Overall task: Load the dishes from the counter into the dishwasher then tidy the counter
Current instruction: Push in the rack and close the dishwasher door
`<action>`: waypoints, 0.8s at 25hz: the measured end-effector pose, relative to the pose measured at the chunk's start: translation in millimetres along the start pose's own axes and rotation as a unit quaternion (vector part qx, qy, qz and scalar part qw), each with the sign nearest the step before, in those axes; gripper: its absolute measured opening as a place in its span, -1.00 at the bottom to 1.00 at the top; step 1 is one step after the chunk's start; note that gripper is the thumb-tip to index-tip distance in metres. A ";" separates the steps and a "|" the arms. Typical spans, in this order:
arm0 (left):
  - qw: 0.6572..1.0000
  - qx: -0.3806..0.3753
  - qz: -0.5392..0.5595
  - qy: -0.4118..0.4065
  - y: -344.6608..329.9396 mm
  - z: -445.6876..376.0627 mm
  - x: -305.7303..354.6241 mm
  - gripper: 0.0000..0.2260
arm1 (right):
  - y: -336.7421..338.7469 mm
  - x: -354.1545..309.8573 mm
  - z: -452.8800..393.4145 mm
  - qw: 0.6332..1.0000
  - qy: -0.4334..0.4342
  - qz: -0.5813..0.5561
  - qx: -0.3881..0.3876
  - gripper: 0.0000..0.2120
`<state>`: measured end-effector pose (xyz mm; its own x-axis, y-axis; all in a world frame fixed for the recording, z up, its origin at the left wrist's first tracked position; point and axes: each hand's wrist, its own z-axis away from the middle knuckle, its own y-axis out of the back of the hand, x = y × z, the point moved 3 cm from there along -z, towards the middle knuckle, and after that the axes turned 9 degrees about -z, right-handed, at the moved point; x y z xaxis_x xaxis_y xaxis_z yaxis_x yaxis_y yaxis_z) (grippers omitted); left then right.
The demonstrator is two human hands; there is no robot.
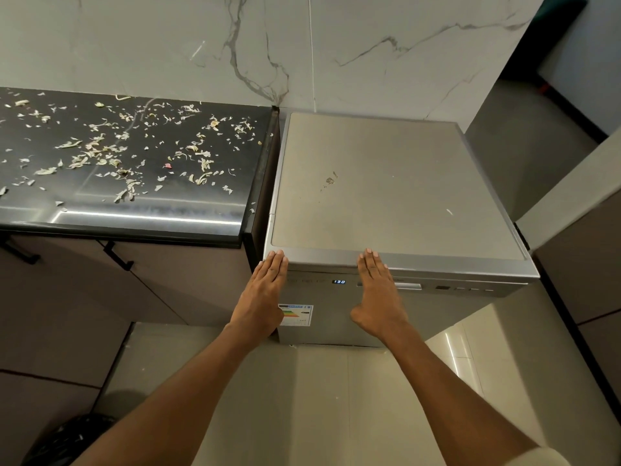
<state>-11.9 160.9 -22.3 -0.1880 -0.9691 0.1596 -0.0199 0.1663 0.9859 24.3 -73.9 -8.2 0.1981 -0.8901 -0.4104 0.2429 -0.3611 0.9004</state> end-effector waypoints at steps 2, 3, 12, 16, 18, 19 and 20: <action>1.000 -0.018 -0.011 -0.004 9.3 -4.3 -0.5 -0.14 | 5.5 -6.2 -3.1 1.000 -0.019 0.002 -0.001 -0.05; 0.999 -0.026 -0.019 -0.008 15.8 -6.7 -1.0 -0.17 | 8.5 -11.6 -6.2 1.000 -0.029 0.003 -0.002 -0.10; 0.996 -0.013 0.030 0.087 77.7 -8.7 -53.4 -0.28 | 14.1 -139.5 -46.1 0.998 0.057 -0.039 -0.009 -0.31; 0.990 -0.002 0.039 0.136 99.6 -7.5 -123.5 -0.23 | -4.6 -204.4 -77.9 0.994 0.100 -0.045 -0.019 -0.31; 0.987 -0.009 0.041 0.152 103.0 -5.9 -167.3 -0.22 | -16.5 -235.2 -98.8 0.992 0.116 -0.043 -0.010 -0.31; 0.987 -0.017 0.039 0.157 104.5 -4.9 -188.3 -0.23 | -23.7 -249.0 -109.7 0.992 0.118 -0.042 -0.008 -0.31; 0.986 -0.023 0.038 0.162 105.4 -5.0 -209.6 -0.24 | -31.3 -261.6 -121.0 0.993 0.115 -0.041 -0.007 -0.32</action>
<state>30.3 380.6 48.4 0.1363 -0.9630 0.2325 0.0289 0.2385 0.9707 79.8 203.9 53.6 0.3880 -0.7706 -0.5056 0.2802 -0.4241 0.8612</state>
